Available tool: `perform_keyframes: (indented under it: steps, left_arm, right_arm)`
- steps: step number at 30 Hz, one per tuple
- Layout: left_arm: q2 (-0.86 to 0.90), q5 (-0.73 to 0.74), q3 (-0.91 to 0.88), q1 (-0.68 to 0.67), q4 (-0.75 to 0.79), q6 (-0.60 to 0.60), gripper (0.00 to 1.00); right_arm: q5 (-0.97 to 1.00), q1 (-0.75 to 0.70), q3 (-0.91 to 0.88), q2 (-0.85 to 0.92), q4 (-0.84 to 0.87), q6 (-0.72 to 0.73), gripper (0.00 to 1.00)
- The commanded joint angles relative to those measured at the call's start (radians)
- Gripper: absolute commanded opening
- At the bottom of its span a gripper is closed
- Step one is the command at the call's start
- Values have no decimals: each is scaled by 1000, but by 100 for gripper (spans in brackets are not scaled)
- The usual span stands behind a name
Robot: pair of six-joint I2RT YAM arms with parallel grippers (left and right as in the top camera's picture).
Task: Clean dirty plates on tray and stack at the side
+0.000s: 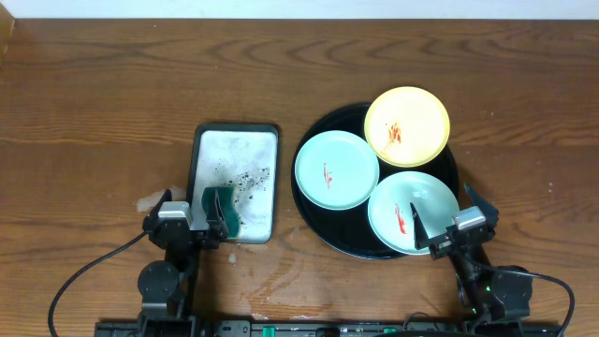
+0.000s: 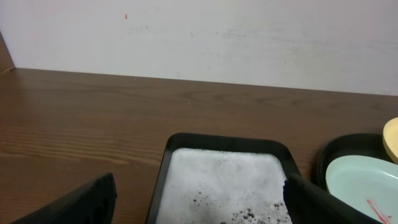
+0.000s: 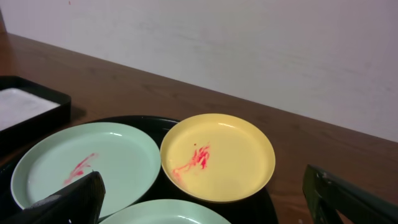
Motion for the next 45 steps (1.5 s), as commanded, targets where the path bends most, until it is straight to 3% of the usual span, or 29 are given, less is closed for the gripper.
perform_keyframes:
  steps: [1,35,39,45]
  left_arm:
    - [1,-13,-8,5,-48,14,86]
    - [1,-7,-8,5,-38,9,86]
    - [1,74,-7,5,-42,-4,86]
    - [1,247,0,5,-22,-162,86]
  right_arm:
    - [-5,-8,-1,0,-5,-10,99]
    - [-5,-8,-1,0,-5,-10,99]
    - [-85,-8,-1,0,-1,18,99]
    - [-170,-8,-1,0,91,134,99]
